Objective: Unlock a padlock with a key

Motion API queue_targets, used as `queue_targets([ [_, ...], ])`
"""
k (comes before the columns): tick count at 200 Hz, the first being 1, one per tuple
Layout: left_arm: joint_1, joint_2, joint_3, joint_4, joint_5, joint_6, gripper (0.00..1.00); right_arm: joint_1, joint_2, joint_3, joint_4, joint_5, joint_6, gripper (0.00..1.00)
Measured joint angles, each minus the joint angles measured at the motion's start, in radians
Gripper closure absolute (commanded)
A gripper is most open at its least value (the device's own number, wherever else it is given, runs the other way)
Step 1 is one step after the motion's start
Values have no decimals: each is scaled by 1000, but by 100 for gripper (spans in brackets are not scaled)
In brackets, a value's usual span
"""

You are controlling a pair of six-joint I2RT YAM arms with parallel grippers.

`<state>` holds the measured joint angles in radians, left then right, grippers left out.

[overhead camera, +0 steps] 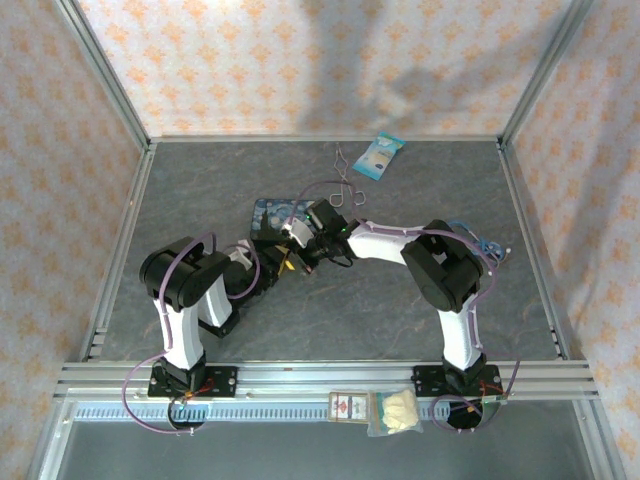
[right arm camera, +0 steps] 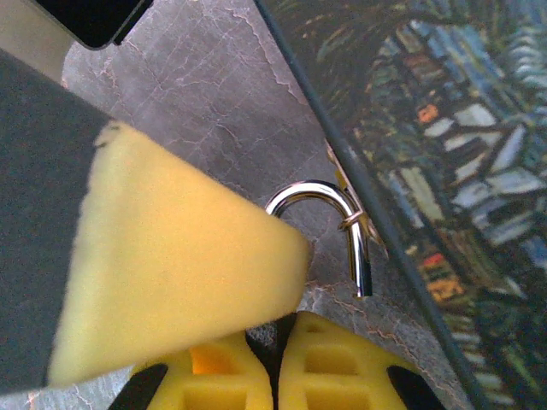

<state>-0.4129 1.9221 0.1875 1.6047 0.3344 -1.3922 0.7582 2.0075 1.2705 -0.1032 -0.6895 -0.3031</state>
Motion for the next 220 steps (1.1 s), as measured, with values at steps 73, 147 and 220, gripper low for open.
queue_targets([
  [73,0,26,5,10,-10,-2,100,0,-8,-26,41,15,1,91],
  [147,-10,44,10,6,-6,5,100,-3,-220,-66,-41,47,147,56],
  [220,-3,47,7,6,-7,15,100,-103,-230,-32,29,343,526,34],
])
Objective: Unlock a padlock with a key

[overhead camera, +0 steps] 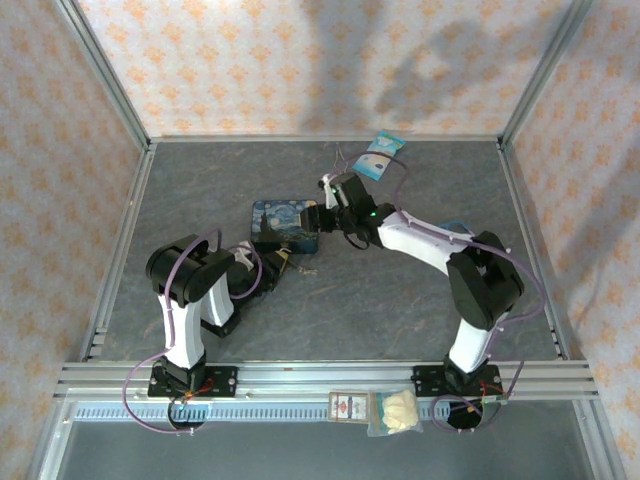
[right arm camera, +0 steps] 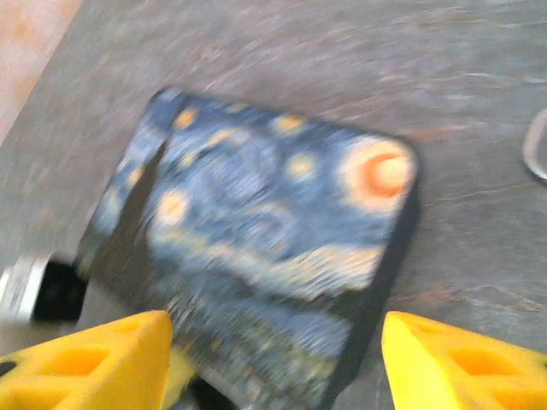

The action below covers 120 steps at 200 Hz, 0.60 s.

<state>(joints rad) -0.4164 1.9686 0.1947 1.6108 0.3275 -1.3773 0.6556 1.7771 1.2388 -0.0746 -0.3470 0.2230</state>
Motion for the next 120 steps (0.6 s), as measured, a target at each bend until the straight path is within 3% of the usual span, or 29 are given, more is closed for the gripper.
queue_targets([
  [57,13,0,0,0,-2,10,100,-4,161,20,105,93,230,35],
  [120,13,0,-8,1,-37,9,100,-2,171,-28,203,118,331,35],
])
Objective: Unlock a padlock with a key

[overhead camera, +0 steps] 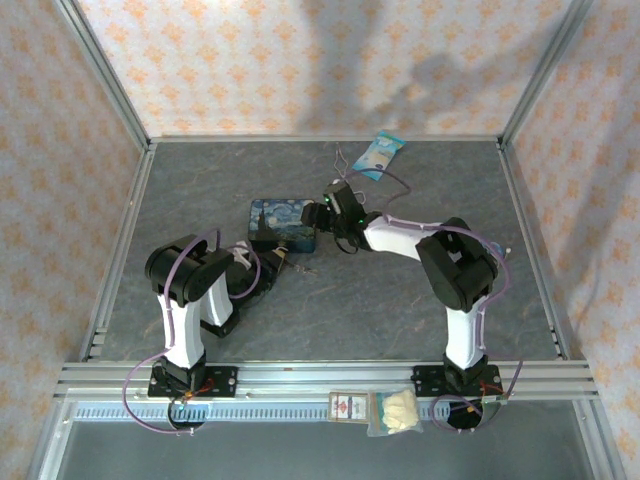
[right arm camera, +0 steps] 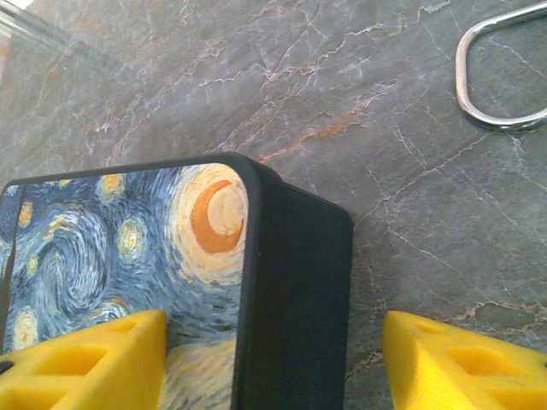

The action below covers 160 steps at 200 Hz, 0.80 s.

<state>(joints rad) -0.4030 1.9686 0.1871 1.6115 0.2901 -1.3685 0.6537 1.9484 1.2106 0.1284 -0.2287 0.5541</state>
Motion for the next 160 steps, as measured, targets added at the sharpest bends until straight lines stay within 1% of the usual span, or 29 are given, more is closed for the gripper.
queue_targets([
  [31,0,-22,-32,1,-57,-1,100,14,-13,-63,88,8,50,36],
  [51,0,-39,-50,1,-94,-2,100,23,-19,-85,114,12,69,36],
  [117,27,-44,-58,0,-179,-25,100,33,-20,-88,126,52,85,37],
  [160,37,-48,-61,-1,-203,-48,100,44,-20,-88,127,75,85,38],
])
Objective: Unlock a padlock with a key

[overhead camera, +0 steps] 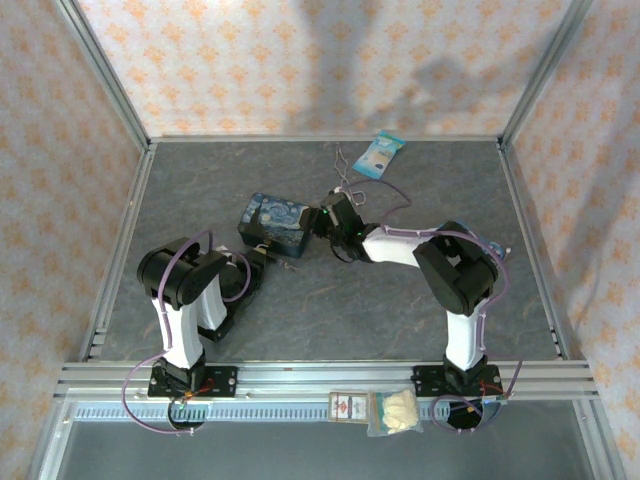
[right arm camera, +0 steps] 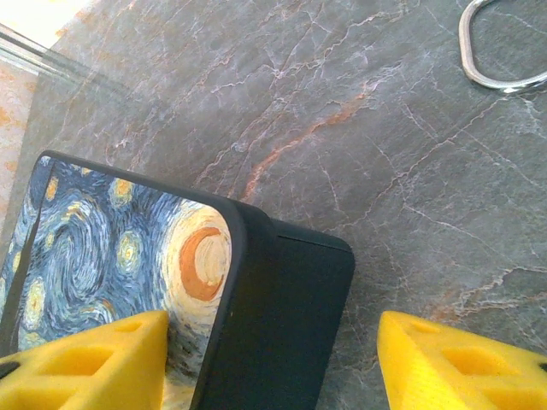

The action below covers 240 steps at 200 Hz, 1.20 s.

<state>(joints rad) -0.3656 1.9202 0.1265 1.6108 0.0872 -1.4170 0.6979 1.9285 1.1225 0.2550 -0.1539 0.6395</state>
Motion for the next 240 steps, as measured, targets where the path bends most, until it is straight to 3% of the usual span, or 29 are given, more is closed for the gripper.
queue_targets([
  [114,45,-230,-100,-52,-42,55,100,2,11,49,-61,64,-26,35],
  [159,45,-203,-58,-73,-38,82,100,31,11,34,-8,0,0,25],
  [240,46,-4,-47,6,-35,43,100,69,52,11,74,-74,100,27],
])
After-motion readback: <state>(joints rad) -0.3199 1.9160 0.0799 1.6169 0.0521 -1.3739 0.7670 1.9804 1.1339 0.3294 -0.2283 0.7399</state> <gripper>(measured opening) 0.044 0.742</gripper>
